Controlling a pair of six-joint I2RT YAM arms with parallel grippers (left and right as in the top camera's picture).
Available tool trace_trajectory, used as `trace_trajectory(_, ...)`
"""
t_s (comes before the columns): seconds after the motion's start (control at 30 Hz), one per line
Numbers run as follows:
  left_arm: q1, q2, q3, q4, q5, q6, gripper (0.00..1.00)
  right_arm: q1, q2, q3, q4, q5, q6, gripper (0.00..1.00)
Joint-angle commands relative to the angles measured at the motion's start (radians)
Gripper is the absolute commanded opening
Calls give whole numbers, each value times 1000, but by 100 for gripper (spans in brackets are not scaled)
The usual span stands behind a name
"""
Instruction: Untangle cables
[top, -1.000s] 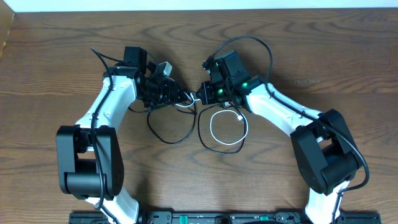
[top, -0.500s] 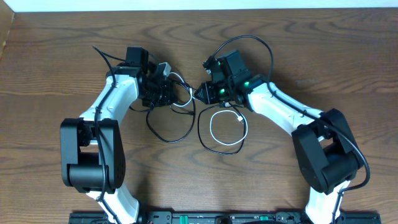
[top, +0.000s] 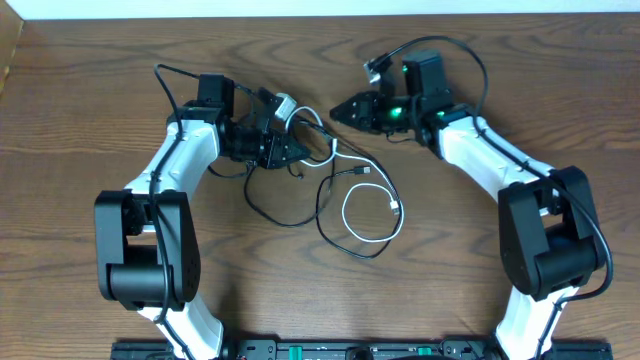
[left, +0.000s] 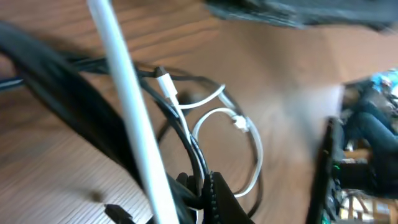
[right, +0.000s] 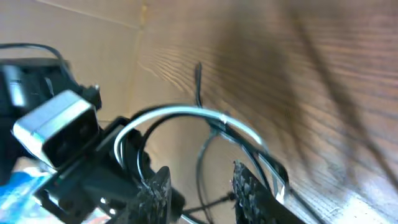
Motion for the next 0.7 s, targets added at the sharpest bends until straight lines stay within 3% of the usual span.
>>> trace_trajectory(0.0, 4, -22, 16, -14, 235, 168, 7, -64, 0, 10, 20, -149, 0, 33)
trace_trajectory(0.23, 4, -24, 16, -13, 400, 215, 8, -147, 0, 10, -40, -273, -82, 46)
trace_trajectory(0.4, 0, -24, 16, -1, 512, 210, 7, -156, 0, 10, -62, -501, -357, 54)
trace_trajectory(0.67, -42, -24, 16, -16, 512, 206, 8, -154, 11, 8, -181, -505, -516, 50)
